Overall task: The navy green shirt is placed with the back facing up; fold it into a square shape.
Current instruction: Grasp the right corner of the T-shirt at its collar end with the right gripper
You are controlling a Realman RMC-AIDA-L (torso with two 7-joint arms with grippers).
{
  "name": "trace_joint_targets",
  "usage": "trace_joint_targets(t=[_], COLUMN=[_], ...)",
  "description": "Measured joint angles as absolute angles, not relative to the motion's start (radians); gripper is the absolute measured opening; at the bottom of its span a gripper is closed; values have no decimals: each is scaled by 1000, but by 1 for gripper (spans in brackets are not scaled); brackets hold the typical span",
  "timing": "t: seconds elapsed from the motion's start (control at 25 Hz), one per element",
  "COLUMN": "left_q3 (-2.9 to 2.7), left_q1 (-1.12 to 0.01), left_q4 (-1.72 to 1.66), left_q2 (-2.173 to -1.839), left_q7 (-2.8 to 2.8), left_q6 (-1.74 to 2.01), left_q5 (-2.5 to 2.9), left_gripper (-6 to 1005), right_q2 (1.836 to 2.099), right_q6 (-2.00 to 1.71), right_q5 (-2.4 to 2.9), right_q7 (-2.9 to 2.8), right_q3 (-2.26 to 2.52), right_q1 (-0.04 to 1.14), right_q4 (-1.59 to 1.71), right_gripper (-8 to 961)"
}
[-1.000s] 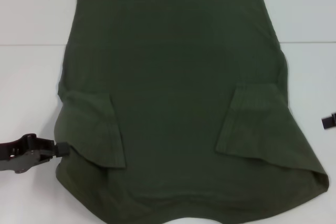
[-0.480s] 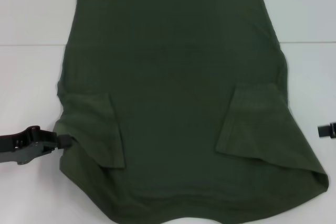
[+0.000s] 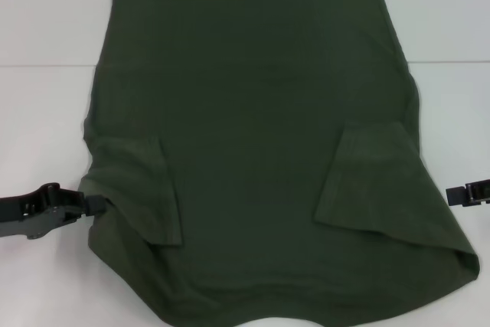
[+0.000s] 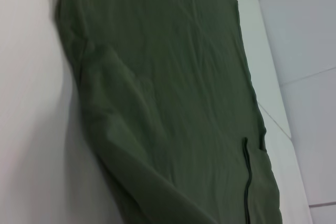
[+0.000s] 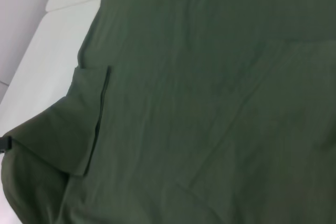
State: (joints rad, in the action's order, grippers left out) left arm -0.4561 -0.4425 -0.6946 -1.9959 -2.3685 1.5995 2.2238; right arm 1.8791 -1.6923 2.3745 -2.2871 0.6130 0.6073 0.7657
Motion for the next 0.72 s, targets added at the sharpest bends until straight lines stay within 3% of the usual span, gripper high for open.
trace_joint_targets(t=[0.12, 0.44, 0.56, 0.72], left_q3=[-455, -453, -453, -453], left_q1=[-440, -440, -444, -446], left_q4=[-695, -695, -695, -695], left_q2=[-1996, -1997, -1997, -1997], left_q7=[-2367, -2367, -2367, -2367], left_q6=[1595, 1592, 1591, 1590], left_q5=[2223, 2223, 2223, 2223], left_gripper=[1, 0, 1, 1], right_q2=[1880, 1845, 1835, 1843], right_q6=[-1691, -1759, -1790, -1781], right_q5=[2368, 2420, 2494, 2596], right_q7=[-2291, -2322, -2336, -2346], right_q3=[588, 582, 582, 582], right_q1=[609, 609, 628, 647], right_q4=[765, 777, 778, 779], right_gripper=[508, 577, 680, 779])
